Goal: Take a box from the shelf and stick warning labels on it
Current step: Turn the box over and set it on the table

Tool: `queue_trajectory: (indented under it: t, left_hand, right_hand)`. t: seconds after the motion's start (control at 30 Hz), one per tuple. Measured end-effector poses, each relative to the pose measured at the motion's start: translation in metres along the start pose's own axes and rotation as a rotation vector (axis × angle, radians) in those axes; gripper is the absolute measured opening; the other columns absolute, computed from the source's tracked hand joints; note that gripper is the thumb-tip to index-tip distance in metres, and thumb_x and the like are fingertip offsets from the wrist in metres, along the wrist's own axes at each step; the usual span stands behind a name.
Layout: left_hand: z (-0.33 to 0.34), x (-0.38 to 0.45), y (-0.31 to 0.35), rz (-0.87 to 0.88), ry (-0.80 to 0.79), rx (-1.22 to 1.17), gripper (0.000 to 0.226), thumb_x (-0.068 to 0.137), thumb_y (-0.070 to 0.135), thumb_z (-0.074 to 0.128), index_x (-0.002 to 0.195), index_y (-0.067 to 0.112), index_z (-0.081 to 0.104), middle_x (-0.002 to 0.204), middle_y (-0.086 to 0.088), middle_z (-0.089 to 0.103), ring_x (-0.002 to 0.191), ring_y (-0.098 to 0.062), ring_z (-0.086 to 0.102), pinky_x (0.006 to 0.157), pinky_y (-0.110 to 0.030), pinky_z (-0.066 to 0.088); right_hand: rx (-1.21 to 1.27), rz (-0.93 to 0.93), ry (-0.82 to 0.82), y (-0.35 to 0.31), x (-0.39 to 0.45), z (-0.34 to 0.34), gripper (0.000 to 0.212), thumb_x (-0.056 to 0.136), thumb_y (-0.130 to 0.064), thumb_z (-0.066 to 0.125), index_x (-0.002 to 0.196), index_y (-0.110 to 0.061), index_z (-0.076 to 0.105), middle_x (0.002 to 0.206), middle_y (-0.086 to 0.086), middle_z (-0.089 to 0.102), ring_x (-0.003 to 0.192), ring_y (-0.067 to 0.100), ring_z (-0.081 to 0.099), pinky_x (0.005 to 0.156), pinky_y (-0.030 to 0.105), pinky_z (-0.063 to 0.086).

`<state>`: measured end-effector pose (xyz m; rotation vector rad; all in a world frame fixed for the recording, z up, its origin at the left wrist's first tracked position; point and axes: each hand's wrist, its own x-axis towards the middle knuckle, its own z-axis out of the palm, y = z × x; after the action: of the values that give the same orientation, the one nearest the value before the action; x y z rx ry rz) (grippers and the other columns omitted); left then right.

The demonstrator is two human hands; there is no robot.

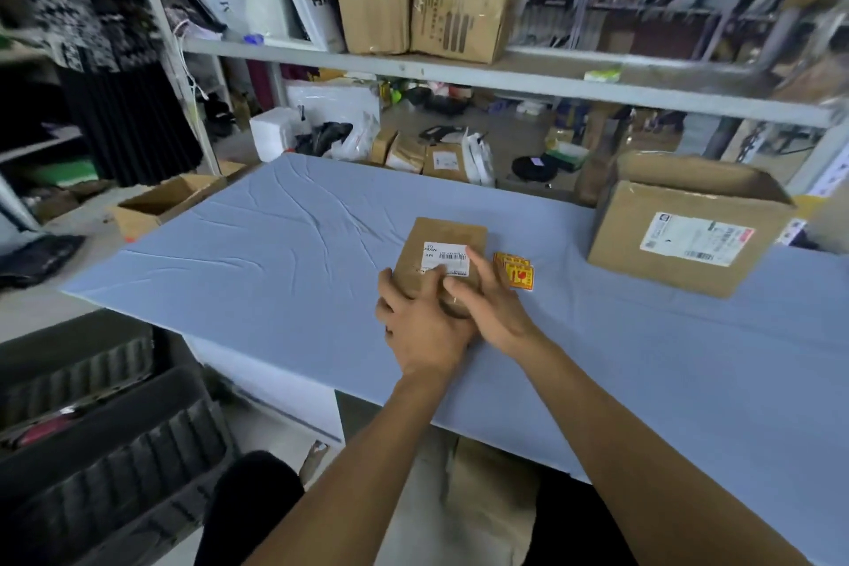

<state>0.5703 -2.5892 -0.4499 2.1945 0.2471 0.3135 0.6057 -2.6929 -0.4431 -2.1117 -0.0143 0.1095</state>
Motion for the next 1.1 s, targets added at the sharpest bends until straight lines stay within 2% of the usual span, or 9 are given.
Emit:
queue_trajectory:
  t: [0.13, 0.3, 0.4, 0.47, 0.57, 0.7, 0.87, 1.0, 1.1]
  left_hand:
    - [-0.019, 0.024, -0.024, 0.116, -0.117, -0.101, 0.077, 0.054, 0.044, 0.076, 0.129, 0.037, 0.059, 0.158, -0.008, 0.003, 0.145, -0.034, 0.02, 0.115, -0.035, 0.031]
    - [-0.054, 0.069, -0.052, 0.207, -0.355, -0.245, 0.076, 0.051, 0.013, 0.087, 0.116, 0.045, 0.065, 0.149, 0.002, 0.017, 0.144, -0.004, 0.018, 0.114, -0.007, 0.026]
    - [-0.073, 0.091, -0.062, 0.213, -0.482, -0.254, 0.077, 0.056, 0.01, 0.088, 0.125, 0.035, 0.067, 0.148, 0.003, 0.038, 0.139, -0.009, 0.038, 0.119, -0.024, 0.03]
    - [-0.083, 0.102, -0.07, 0.186, -0.572, -0.381, 0.071, 0.064, 0.001, 0.084, 0.127, 0.029, 0.067, 0.144, 0.006, 0.051, 0.134, -0.011, 0.049, 0.112, -0.03, 0.04]
    - [-0.088, 0.116, -0.08, 0.111, -0.58, -0.504, 0.061, 0.08, -0.012, 0.069, 0.129, 0.025, 0.065, 0.131, 0.004, 0.066, 0.118, -0.015, 0.065, 0.097, -0.029, 0.055]
    - [-0.084, 0.129, -0.081, 0.172, -0.498, -0.419, 0.055, 0.09, -0.014, 0.055, 0.135, 0.019, 0.057, 0.128, 0.001, 0.061, 0.092, 0.006, 0.069, 0.078, -0.018, 0.059]
    - [-0.074, 0.14, -0.091, 0.314, -0.407, -0.225, 0.06, 0.097, 0.003, 0.053, 0.118, 0.059, 0.056, 0.117, 0.038, 0.059, 0.097, 0.013, 0.064, 0.093, -0.026, 0.055]
    - [-0.072, 0.141, -0.095, 0.38, -0.392, -0.176, 0.046, 0.1, 0.01, 0.051, 0.133, 0.042, 0.055, 0.134, 0.009, 0.058, 0.116, -0.021, 0.06, 0.105, -0.044, 0.05]
    - [-0.069, 0.137, -0.095, 0.394, -0.33, -0.119, 0.047, 0.1, 0.002, 0.046, 0.136, 0.029, 0.056, 0.138, -0.007, 0.057, 0.121, -0.029, 0.057, 0.108, -0.047, 0.046]
  right_hand:
    - [-0.08, -0.104, -0.101, 0.012, 0.003, -0.027, 0.063, 0.083, -0.057, 0.065, 0.139, -0.059, 0.036, 0.166, 0.002, -0.012, 0.153, 0.015, -0.014, 0.112, 0.027, 0.01]
    - [-0.18, -0.245, -0.137, 0.019, 0.021, -0.041, 0.069, 0.077, -0.036, 0.08, 0.132, -0.057, 0.045, 0.165, -0.003, -0.003, 0.152, 0.008, -0.009, 0.11, 0.025, 0.016]
    - [-0.131, -0.313, -0.08, 0.026, 0.034, -0.032, 0.064, 0.077, -0.027, 0.08, 0.127, -0.055, 0.049, 0.143, 0.001, 0.035, 0.133, -0.006, 0.034, 0.107, 0.011, 0.031]
    - [-0.166, -0.333, -0.012, 0.029, 0.038, -0.023, 0.069, 0.078, -0.02, 0.079, 0.129, -0.055, 0.048, 0.124, 0.002, 0.04, 0.109, -0.012, 0.042, 0.091, -0.002, 0.031]
    - [-0.318, -0.36, 0.095, 0.03, 0.043, -0.012, 0.073, 0.079, -0.023, 0.079, 0.138, -0.05, 0.045, 0.112, 0.002, 0.038, 0.099, 0.011, 0.048, 0.094, 0.017, 0.04]
    - [-0.414, -0.4, 0.214, 0.028, 0.049, -0.002, 0.075, 0.076, -0.036, 0.08, 0.142, -0.044, 0.045, 0.108, -0.001, 0.039, 0.093, 0.011, 0.047, 0.088, 0.024, 0.044]
    - [-0.394, -0.392, 0.239, 0.028, 0.056, 0.002, 0.075, 0.075, -0.037, 0.081, 0.141, -0.043, 0.046, 0.109, -0.001, 0.04, 0.093, 0.014, 0.051, 0.089, 0.026, 0.048]
    - [-0.325, -0.372, 0.243, 0.027, 0.057, 0.005, 0.071, 0.076, -0.037, 0.081, 0.138, -0.046, 0.048, 0.109, -0.001, 0.041, 0.087, 0.018, 0.058, 0.087, 0.027, 0.053]
    - [-0.213, -0.33, 0.212, 0.024, 0.055, 0.005, 0.064, 0.08, -0.029, 0.078, 0.136, -0.044, 0.052, 0.112, 0.001, 0.041, 0.092, 0.018, 0.061, 0.093, 0.029, 0.053]
